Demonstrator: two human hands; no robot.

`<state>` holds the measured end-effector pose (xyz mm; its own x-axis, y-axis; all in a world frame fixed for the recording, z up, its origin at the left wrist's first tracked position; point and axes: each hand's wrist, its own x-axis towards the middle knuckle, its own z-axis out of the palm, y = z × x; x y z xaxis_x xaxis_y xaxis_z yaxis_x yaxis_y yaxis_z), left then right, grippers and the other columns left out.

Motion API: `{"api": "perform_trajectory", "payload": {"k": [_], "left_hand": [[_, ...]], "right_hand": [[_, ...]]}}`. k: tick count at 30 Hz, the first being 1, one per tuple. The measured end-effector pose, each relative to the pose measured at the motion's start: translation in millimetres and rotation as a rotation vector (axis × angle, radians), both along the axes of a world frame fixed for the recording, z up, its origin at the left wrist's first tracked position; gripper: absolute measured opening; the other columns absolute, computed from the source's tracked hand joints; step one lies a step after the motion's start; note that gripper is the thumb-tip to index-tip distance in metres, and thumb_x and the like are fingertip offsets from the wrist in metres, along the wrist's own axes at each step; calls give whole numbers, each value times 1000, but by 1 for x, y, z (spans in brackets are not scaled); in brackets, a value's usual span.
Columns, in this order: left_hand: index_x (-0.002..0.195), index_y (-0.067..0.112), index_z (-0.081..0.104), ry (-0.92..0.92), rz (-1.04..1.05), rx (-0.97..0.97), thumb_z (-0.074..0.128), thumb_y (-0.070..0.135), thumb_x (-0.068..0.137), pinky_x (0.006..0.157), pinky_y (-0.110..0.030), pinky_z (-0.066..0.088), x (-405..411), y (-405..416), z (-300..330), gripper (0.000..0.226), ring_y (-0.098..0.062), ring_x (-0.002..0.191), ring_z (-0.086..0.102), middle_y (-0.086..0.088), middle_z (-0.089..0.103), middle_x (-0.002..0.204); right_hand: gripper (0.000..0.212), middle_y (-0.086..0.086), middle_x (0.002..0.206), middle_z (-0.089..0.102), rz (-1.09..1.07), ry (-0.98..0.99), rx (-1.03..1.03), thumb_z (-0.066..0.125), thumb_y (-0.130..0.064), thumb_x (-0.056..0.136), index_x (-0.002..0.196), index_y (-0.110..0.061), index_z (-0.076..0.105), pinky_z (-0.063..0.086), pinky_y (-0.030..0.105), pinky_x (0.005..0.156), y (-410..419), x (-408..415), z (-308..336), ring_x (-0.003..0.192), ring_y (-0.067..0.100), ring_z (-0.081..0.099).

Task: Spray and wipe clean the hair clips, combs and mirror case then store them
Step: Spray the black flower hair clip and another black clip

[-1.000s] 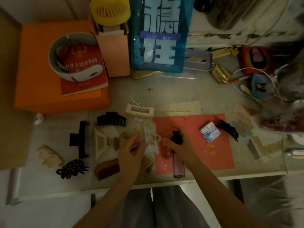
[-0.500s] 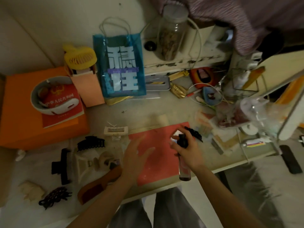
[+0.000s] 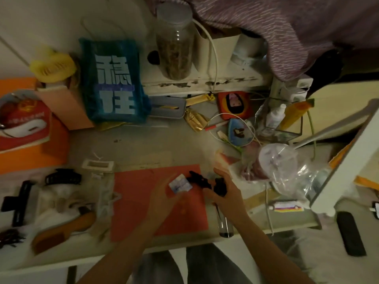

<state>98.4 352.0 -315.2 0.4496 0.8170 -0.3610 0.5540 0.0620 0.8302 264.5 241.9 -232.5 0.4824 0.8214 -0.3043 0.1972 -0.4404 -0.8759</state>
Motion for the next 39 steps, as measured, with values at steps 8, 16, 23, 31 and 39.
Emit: {"api": "perform_trajectory", "payload": {"k": [8,16,23,31,39], "left_hand": [[121,23,59,103,1,-16,76,48,71,89,-14,37,39,-6,24,59,-17,117,54,3,59,124],[93,50,49,96,-57,-48,80,26,75,68,6,35,58,6,20,44,10,82,47,29,49,93],[110,40,58,56,-136,-50,80,21,75,74,2,37,64,15,7,46,5,94,51,20,57,105],[96,54,57,57,-165,-37,81,20,73,75,3,38,67,18,4,48,23,82,52,25,58,95],[106,24,70,7,-142,-26,82,16,73,82,-3,43,70,18,-3,36,9,92,60,10,67,99]], "right_hand": [[49,-19,94,58,-39,46,-64,75,-16,81,111,-38,44,45,3,73,-11,37,-26,85,-19,56],[53,-23,99,58,-88,123,-137,76,-25,80,125,-28,49,48,6,75,-10,43,-42,91,-19,56],[55,-20,105,59,-133,173,-146,76,-25,79,127,-29,49,56,43,85,-9,42,-46,99,2,61],[56,-12,110,62,-164,163,-159,75,-24,80,131,-21,50,54,21,84,-11,40,-47,97,-3,60],[50,-15,105,62,-196,150,-140,76,-23,80,122,-28,50,56,47,83,-12,35,-42,98,13,65]]}}
